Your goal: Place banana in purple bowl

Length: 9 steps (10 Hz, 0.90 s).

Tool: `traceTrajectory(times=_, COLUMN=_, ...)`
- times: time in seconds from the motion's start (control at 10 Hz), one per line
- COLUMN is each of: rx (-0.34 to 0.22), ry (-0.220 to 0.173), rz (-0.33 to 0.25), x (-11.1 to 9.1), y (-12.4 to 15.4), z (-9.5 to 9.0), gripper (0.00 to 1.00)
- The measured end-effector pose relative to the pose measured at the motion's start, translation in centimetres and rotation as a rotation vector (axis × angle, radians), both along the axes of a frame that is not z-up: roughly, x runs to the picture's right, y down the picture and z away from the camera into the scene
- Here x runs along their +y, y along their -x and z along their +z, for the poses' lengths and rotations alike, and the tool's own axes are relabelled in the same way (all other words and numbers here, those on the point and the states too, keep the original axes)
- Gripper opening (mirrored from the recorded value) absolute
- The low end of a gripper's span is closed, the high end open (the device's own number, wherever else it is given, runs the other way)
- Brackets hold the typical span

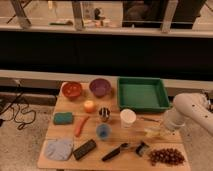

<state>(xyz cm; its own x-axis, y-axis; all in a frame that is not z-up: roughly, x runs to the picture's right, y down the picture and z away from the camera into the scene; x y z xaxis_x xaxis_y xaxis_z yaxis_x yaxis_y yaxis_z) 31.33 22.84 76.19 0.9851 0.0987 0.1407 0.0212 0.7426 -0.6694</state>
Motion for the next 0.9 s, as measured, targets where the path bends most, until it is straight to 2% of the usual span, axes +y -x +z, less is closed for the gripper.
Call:
traceTrajectory(times=0.4, rx=-0.002, ry=0.0, rz=0.003, x=0.0, y=0.0, z=0.0, gripper=0.2)
traceTrajectory(times=0.6, rx=-0.033, ry=-0.002, rz=0.029, x=0.0, y=1.1, z=-0.5, gripper=0.2)
traceTrajectory(times=0.9, rx=-0.101, ry=-0.071, rz=0.039, x=-1.9, y=4.0, z=-3.2, gripper=0.2)
